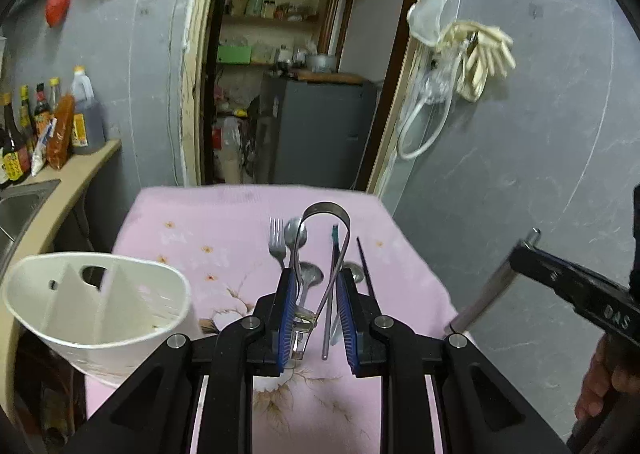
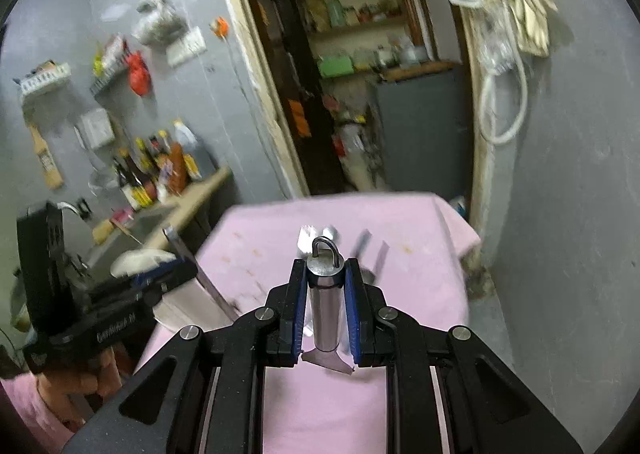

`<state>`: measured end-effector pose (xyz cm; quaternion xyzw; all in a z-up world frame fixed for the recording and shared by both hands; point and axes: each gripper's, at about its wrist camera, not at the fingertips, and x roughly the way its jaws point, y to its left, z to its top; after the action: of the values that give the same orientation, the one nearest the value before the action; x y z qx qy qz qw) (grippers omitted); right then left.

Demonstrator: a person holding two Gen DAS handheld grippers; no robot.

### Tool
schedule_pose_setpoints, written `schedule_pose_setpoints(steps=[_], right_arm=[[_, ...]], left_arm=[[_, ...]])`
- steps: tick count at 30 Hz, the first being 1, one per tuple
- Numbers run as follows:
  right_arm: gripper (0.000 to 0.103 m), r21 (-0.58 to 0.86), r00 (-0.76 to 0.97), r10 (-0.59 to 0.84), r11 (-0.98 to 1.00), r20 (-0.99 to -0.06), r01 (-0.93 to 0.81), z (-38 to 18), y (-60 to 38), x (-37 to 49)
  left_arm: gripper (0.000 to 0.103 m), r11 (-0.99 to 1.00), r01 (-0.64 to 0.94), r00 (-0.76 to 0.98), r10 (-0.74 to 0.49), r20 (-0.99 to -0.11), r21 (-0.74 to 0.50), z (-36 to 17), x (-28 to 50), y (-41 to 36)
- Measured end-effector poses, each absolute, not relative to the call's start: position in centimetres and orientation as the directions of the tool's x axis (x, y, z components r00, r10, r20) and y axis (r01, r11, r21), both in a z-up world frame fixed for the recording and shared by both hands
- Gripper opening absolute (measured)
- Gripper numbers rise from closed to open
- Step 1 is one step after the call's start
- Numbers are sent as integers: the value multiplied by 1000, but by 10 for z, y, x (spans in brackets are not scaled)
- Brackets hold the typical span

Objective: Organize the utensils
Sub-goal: 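Carry the peeler and tongs over the white caddy and open both tools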

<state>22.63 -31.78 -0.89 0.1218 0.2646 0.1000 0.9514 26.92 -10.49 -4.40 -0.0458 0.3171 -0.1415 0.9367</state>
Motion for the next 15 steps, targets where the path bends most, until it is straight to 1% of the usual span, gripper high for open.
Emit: schedule_pose_setpoints(steps=[5, 8, 11, 15], right_arm=[[16, 300, 862, 361, 918, -355, -261, 44, -279, 235], [16, 294, 853, 439, 886, -283, -359, 71, -249, 242], [16, 249, 830, 495, 864, -257, -439, 85, -208, 253], [16, 173, 805, 515, 857, -294, -485, 84, -163, 260]], left_arm=[[20, 947, 212, 804, -310, -507, -242, 3, 248, -59], [20, 950, 168, 838, -278, -469, -262, 30, 240, -21], [20, 958, 118, 872, -227, -435, -263, 49, 238, 18], [20, 973, 45, 894, -140, -424, -226, 58, 244, 57]])
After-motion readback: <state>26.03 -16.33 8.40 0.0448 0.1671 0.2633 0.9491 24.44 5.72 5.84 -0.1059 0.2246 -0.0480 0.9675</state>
